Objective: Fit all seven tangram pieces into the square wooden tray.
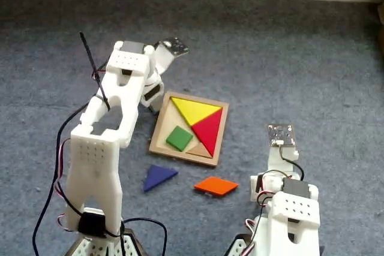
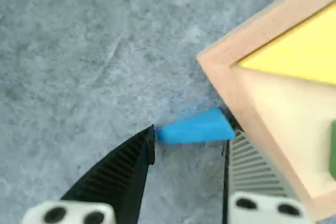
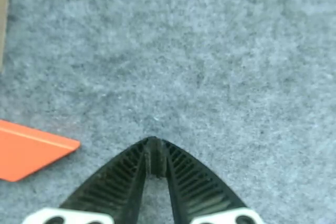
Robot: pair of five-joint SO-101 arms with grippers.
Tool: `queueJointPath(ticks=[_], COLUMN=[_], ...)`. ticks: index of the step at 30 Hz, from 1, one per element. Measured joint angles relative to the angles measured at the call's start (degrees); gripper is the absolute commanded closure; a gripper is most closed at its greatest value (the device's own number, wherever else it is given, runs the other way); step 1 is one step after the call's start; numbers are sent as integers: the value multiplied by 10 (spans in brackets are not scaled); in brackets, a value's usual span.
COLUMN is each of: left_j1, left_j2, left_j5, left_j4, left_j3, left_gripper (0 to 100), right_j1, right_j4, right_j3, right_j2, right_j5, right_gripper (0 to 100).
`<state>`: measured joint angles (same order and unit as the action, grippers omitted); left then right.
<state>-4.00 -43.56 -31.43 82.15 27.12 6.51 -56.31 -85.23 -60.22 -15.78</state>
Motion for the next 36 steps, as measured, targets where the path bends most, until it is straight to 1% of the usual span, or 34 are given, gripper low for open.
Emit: queueJointPath(ticks=[5, 8, 10, 16, 19, 22, 27, 30, 36], left_j1=[0, 0, -2, -8, -8, -3, -4, -4, -2], left_j2=[-11, -18, -21, -22, -24, -24, -27, -27, -69], left_j5=[0, 0, 0, 0, 0, 14, 61, 92, 102], left_j4=[5, 12, 20, 47, 76, 100, 105, 105, 70], left_j3=[4, 15, 20, 25, 45, 76, 127, 130, 140], left_gripper=[782, 858, 889, 891, 891, 880, 746, 747, 748], right_j1=[0, 0, 0, 0, 0, 0, 0, 0, 0], right_j4=[0, 0, 0, 0, 0, 0, 0, 0, 0], right_j3=[0, 0, 0, 0, 0, 0, 0, 0, 0], right_j2=[0, 0, 0, 0, 0, 0, 0, 0, 0], right_j5=[0, 0, 0, 0, 0, 0, 0, 0, 0], right_gripper=[994, 994, 994, 994, 994, 994, 994, 994, 994])
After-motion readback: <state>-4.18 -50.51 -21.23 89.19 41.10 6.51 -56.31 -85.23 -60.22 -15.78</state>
